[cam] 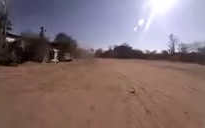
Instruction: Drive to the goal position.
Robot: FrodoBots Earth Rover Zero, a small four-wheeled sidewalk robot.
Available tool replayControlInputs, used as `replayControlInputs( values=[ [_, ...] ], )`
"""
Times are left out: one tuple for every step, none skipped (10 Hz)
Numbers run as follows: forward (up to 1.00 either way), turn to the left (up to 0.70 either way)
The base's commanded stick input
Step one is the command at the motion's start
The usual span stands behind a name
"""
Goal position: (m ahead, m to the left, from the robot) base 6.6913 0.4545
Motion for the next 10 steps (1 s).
replayControlInputs(
  values=[
    [1.00,-0.05],
    [1.00,-0.04],
    [1.00,-0.02],
    [1.00,0.00],
    [1.00,0.00],
    [1.00,0.00],
    [1.00,0.00],
    [1.00,0.00],
    [1.00,0.00],
    [1.00,0.00]
  ],
)
